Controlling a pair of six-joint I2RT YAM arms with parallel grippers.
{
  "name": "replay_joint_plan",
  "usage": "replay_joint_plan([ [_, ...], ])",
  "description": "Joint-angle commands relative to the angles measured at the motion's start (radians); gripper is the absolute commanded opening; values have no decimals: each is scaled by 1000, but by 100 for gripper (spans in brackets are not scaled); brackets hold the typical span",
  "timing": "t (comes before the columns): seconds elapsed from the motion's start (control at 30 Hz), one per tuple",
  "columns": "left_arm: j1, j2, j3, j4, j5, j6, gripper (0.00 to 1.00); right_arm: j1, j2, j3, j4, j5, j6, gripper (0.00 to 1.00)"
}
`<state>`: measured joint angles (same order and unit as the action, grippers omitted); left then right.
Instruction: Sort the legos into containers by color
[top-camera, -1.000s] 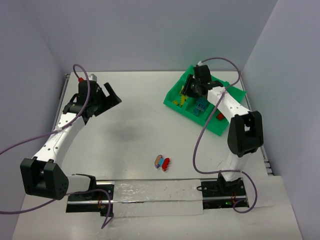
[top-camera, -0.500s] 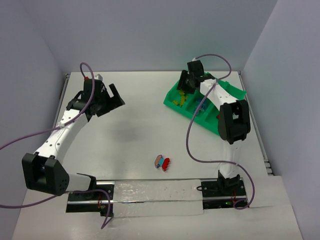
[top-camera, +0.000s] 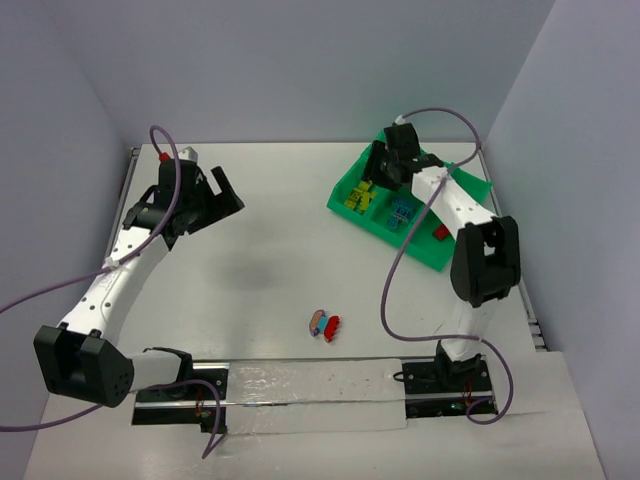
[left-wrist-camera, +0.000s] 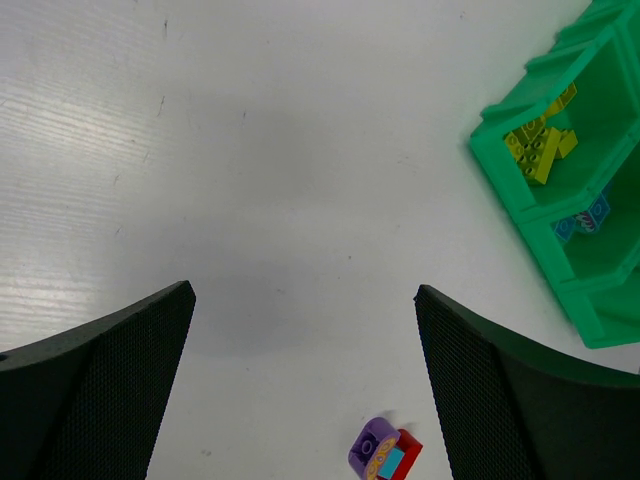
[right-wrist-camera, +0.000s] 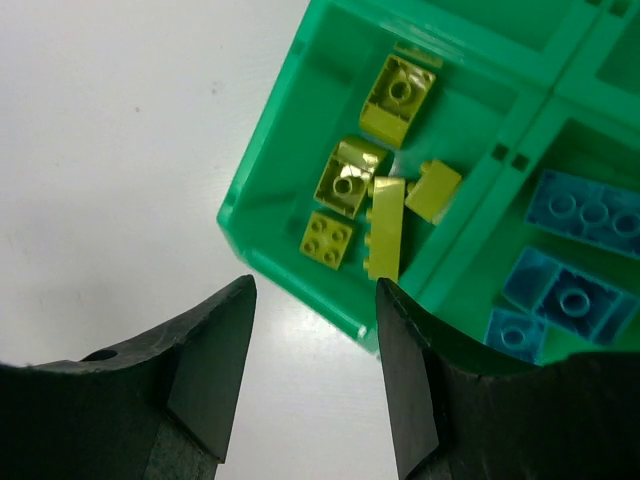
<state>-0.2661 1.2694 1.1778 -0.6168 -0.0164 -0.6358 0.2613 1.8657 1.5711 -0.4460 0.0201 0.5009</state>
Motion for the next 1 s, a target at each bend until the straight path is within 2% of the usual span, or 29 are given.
replay_joint_plan([
  [0.0, -4, -57, 29, -28, -25, 28, 99, 20, -207, -135, 35, 21, 4, 59],
  [0.17, -4, -64, 22, -32, -42, 37, 99, 122, -405, -328, 26, 51, -18, 59],
  [0.3, -4, -64, -12, -24, -37, 36, 99, 294, -610, -558, 7, 76, 30, 59],
  [0.47, -7, -65, -29, -31, -27, 38, 99, 530, -724, -710, -25, 78, 121, 59],
  [0.63, -11, -70, -43, -20, -1, 45, 99, 759, -750, -775, -118, 151, 229, 65],
  [0.87, -15, -67, -69, -14, 9, 41, 99, 926, -707, -807, -131, 149, 267, 72],
  [0.97, -15, -70, -78, -2, 9, 39, 99, 959, -652, -797, -140, 165, 295, 72],
])
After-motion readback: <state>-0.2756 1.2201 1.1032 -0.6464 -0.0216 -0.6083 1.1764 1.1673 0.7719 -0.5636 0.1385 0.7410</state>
